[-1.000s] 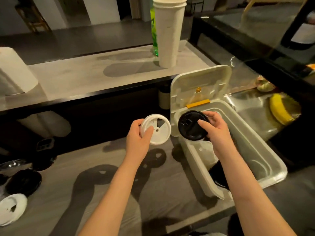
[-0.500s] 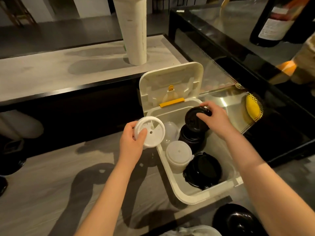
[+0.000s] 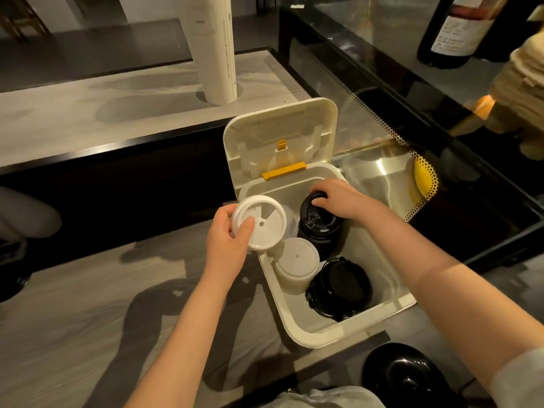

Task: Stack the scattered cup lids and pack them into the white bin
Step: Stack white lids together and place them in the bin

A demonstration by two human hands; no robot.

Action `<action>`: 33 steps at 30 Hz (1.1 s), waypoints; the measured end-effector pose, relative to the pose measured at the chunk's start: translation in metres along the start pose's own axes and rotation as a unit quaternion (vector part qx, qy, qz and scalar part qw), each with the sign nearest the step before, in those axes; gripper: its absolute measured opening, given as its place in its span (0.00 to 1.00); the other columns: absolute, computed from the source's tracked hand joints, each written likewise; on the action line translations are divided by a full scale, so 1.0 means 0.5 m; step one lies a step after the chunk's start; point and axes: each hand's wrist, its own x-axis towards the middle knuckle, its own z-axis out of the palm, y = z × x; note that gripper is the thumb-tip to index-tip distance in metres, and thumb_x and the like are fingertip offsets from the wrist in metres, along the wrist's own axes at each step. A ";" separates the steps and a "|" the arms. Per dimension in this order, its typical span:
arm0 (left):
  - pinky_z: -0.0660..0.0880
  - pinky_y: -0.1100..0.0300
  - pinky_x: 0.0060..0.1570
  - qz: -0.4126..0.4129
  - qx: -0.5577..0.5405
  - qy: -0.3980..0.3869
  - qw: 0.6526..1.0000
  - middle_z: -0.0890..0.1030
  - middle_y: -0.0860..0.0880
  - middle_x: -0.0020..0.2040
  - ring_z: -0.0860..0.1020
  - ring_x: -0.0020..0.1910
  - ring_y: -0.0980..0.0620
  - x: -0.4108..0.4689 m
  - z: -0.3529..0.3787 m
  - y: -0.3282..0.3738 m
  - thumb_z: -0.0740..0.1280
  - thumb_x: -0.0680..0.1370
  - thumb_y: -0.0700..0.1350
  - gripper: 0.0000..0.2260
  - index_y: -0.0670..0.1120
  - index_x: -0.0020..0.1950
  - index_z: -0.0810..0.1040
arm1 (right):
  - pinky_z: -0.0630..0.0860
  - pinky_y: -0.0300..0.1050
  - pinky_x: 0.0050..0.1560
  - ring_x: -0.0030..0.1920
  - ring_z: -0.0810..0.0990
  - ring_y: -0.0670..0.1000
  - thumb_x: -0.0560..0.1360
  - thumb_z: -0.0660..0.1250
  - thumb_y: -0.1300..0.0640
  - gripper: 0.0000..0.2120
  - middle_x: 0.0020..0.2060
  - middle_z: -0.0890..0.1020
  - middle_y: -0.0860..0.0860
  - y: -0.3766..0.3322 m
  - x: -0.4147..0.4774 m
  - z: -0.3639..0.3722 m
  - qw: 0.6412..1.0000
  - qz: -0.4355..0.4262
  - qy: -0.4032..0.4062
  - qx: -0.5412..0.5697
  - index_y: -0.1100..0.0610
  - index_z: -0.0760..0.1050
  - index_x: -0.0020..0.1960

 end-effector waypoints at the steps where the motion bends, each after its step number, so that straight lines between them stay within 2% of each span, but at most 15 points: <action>1: 0.71 0.77 0.35 -0.002 -0.001 0.001 1.000 0.76 0.56 0.48 0.76 0.45 0.59 0.000 0.001 0.000 0.65 0.78 0.43 0.09 0.51 0.56 0.70 | 0.68 0.42 0.52 0.55 0.76 0.55 0.78 0.63 0.58 0.12 0.55 0.79 0.56 0.000 0.010 0.004 1.000 -0.008 -0.004 -0.021 0.59 0.76 0.60; 4: 0.71 0.76 0.35 -0.005 -0.004 0.001 1.000 0.77 0.54 0.49 0.76 0.46 0.58 0.001 0.002 0.000 0.65 0.78 0.43 0.09 0.51 0.56 0.70 | 0.68 0.43 0.55 0.59 0.75 0.57 0.78 0.62 0.60 0.13 0.58 0.78 0.56 0.005 0.023 0.012 0.998 -0.013 -0.017 -0.060 0.60 0.75 0.61; 7: 0.71 0.77 0.36 -0.007 -0.006 0.001 1.000 0.77 0.52 0.51 0.77 0.48 0.57 0.002 0.005 -0.003 0.65 0.78 0.43 0.09 0.50 0.57 0.70 | 0.68 0.45 0.59 0.62 0.72 0.57 0.79 0.61 0.60 0.16 0.65 0.70 0.56 0.009 0.023 0.028 0.992 -0.004 -0.046 -0.115 0.59 0.70 0.67; 11: 0.72 0.77 0.37 -0.006 -0.005 0.001 1.000 0.77 0.51 0.52 0.76 0.47 0.57 0.003 0.005 -0.003 0.65 0.78 0.43 0.10 0.49 0.58 0.70 | 0.65 0.43 0.64 0.67 0.70 0.54 0.78 0.63 0.57 0.22 0.70 0.69 0.53 0.009 0.005 0.020 0.998 -0.023 0.011 -0.060 0.56 0.66 0.71; 12: 0.72 0.77 0.37 -0.005 -0.005 0.002 1.000 0.77 0.50 0.52 0.76 0.47 0.57 0.003 0.005 -0.003 0.65 0.78 0.43 0.10 0.49 0.58 0.70 | 0.64 0.43 0.66 0.68 0.68 0.53 0.77 0.64 0.56 0.24 0.71 0.67 0.52 0.008 -0.004 0.013 0.999 -0.025 0.004 -0.040 0.54 0.64 0.72; 15: 0.72 0.77 0.37 -0.002 -0.002 0.007 1.000 0.77 0.48 0.53 0.76 0.47 0.57 0.005 0.004 -0.005 0.65 0.78 0.43 0.11 0.47 0.59 0.71 | 0.65 0.46 0.69 0.70 0.66 0.52 0.74 0.69 0.54 0.34 0.73 0.63 0.51 0.011 -0.026 0.002 0.995 -0.015 -0.089 -0.038 0.50 0.57 0.76; 18: 0.72 0.77 0.37 -0.003 0.005 0.001 1.000 0.77 0.48 0.54 0.76 0.48 0.57 0.007 0.006 -0.004 0.65 0.78 0.44 0.12 0.46 0.61 0.71 | 0.67 0.47 0.67 0.68 0.67 0.53 0.73 0.71 0.53 0.36 0.70 0.66 0.52 0.011 -0.028 0.014 0.986 -0.008 -0.137 -0.099 0.50 0.58 0.75; 23: 0.72 0.77 0.37 -0.004 0.010 -0.003 1.000 0.76 0.50 0.53 0.76 0.48 0.58 0.011 0.008 0.000 0.65 0.78 0.44 0.11 0.48 0.59 0.70 | 0.71 0.47 0.59 0.65 0.67 0.55 0.72 0.70 0.52 0.32 0.65 0.69 0.52 -0.003 -0.034 0.050 0.976 -0.018 -0.069 -0.204 0.49 0.62 0.73; 27: 0.73 0.74 0.38 -0.006 0.019 -0.005 1.000 0.76 0.51 0.53 0.76 0.48 0.58 0.015 0.011 0.002 0.65 0.78 0.44 0.10 0.50 0.58 0.70 | 0.72 0.50 0.61 0.65 0.67 0.54 0.72 0.70 0.49 0.34 0.66 0.68 0.52 0.008 -0.040 0.055 0.979 -0.017 -0.065 -0.193 0.49 0.60 0.73; 30: 0.72 0.70 0.40 -0.018 0.025 -0.009 0.999 0.77 0.50 0.52 0.76 0.49 0.55 0.024 0.016 0.009 0.65 0.78 0.44 0.09 0.49 0.57 0.70 | 0.68 0.50 0.66 0.69 0.64 0.54 0.72 0.69 0.46 0.36 0.69 0.65 0.51 0.006 -0.047 0.039 0.988 -0.015 -0.056 -0.143 0.49 0.57 0.75; 33: 0.73 0.65 0.41 -0.046 0.044 -0.008 0.998 0.77 0.47 0.52 0.77 0.50 0.51 0.040 0.024 0.023 0.63 0.79 0.45 0.08 0.47 0.57 0.71 | 0.62 0.48 0.71 0.73 0.60 0.50 0.74 0.68 0.46 0.35 0.74 0.61 0.49 -0.020 -0.069 0.019 0.998 -0.058 0.030 -0.014 0.48 0.56 0.76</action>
